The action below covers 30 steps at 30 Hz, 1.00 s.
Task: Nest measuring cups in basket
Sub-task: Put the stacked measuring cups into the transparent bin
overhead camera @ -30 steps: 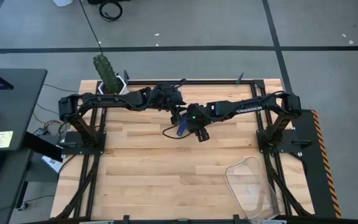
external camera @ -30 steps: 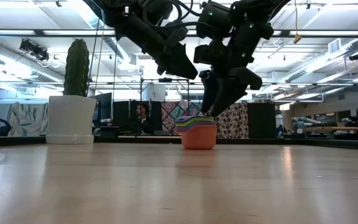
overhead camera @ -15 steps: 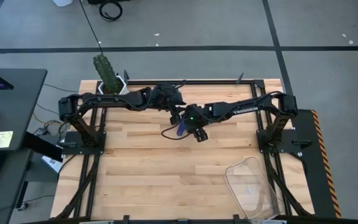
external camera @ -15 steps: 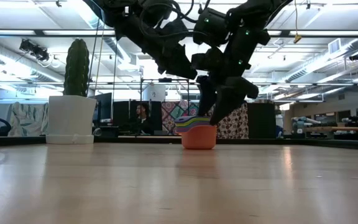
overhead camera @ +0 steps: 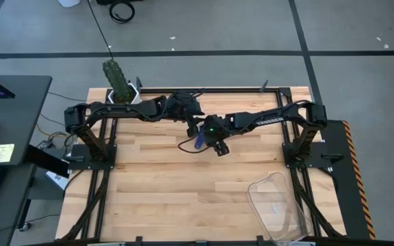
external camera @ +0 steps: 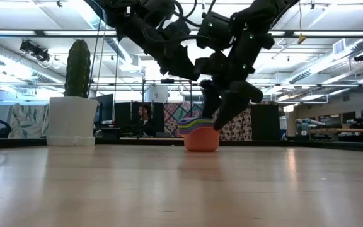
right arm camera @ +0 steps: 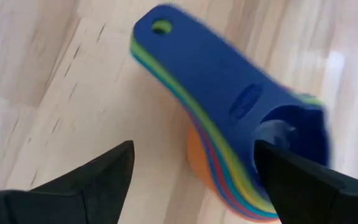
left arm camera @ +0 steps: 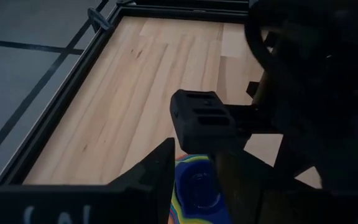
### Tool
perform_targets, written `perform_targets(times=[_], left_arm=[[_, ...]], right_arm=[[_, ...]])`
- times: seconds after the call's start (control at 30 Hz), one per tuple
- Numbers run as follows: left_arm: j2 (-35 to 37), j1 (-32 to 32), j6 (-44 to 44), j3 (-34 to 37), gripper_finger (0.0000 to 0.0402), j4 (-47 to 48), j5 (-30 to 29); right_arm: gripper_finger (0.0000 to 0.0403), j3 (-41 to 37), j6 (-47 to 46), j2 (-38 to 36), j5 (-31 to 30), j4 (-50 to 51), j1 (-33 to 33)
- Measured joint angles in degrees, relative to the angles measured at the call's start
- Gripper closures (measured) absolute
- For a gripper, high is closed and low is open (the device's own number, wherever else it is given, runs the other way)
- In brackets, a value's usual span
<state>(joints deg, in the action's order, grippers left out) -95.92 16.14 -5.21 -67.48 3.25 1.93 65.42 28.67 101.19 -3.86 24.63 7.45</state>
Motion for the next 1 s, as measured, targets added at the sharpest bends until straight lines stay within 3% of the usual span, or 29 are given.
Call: perform_targets(times=[0.6,1.0], left_arm=[[0.00,0.00,0.02,0.00,0.0280,-0.09,0.03],[0.00,0.02,0.02,0.00,0.0280,-0.46,0.04]], right_arm=[[0.0069,-2.05,4.84,0.02,0.46,-6.08,0.79],[0.0069,-1.91,2.58,3.20,0.16,-8.27,1.52]])
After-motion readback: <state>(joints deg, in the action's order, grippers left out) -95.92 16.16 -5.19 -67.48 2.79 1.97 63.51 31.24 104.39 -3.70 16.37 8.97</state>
